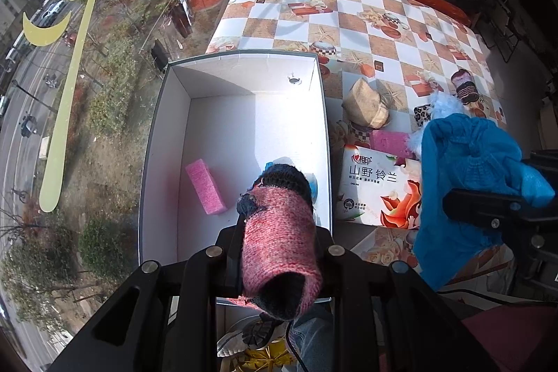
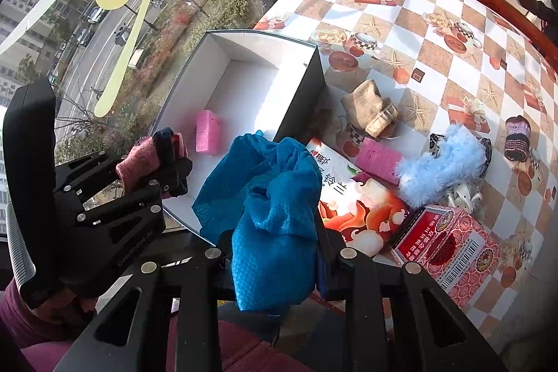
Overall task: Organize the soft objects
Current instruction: 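Carry the pink knitted hat and blue cloth over the white box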
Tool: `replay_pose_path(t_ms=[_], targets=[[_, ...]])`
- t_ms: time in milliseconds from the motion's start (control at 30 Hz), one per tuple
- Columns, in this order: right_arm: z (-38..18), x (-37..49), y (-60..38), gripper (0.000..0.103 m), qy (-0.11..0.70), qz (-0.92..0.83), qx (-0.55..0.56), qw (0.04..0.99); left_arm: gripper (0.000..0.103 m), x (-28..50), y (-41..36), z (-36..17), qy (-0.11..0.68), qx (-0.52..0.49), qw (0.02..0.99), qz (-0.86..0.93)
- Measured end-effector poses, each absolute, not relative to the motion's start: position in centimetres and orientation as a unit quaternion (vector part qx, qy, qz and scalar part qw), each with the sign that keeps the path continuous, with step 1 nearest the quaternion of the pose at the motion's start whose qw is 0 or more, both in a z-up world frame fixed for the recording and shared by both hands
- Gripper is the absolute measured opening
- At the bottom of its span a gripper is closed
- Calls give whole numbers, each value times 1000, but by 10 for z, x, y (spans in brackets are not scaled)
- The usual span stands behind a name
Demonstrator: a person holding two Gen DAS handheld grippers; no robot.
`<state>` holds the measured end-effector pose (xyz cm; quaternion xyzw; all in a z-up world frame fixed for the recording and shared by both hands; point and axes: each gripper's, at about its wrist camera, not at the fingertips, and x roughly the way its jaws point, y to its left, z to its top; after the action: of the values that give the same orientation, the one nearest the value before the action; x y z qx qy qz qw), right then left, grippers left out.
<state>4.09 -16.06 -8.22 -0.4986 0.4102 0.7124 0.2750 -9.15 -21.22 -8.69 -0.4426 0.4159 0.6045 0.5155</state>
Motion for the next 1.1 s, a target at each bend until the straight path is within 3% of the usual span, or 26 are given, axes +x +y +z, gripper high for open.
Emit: replay_pose_path(t_ms=[1100], targets=[[-87,11,-162,31,390,720,-516,252,26,-124,-220,-94,397,-468,482,626]])
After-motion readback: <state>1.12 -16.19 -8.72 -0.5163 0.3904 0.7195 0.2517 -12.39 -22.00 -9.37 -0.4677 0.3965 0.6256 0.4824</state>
